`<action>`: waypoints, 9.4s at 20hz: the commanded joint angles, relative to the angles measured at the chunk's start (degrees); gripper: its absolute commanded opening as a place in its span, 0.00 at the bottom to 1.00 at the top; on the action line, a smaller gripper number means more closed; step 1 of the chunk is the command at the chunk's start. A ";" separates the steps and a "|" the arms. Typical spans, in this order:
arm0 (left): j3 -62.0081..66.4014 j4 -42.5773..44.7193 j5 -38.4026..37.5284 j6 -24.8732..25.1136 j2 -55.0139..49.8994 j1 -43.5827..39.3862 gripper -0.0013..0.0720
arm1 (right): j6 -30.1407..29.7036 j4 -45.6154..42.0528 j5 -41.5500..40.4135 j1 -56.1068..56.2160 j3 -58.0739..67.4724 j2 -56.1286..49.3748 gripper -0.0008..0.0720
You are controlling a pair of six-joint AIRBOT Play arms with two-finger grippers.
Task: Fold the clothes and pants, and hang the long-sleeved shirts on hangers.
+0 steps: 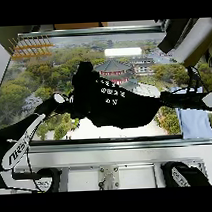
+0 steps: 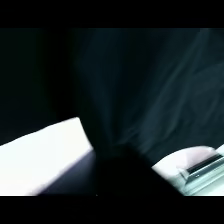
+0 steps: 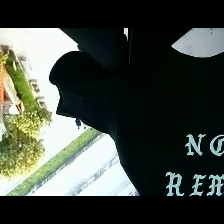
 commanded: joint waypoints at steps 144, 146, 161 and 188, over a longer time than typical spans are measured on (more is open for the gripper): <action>-2.60 12.85 -9.51 14.51 8.22 4.92 0.03 | 5.55 5.90 -11.02 -11.56 -32.65 1.20 0.66; -2.60 12.87 -9.53 14.51 8.22 4.92 0.03 | 5.57 5.95 -13.60 -8.92 -32.59 1.20 0.63; 15.26 12.70 -12.33 6.23 34.53 12.96 0.03 | -5.07 -3.89 -2.69 -7.45 15.56 3.21 0.02; 24.44 17.40 10.64 -6.32 17.40 -1.05 0.03 | -6.01 -7.28 -15.89 -0.24 41.55 -24.09 0.02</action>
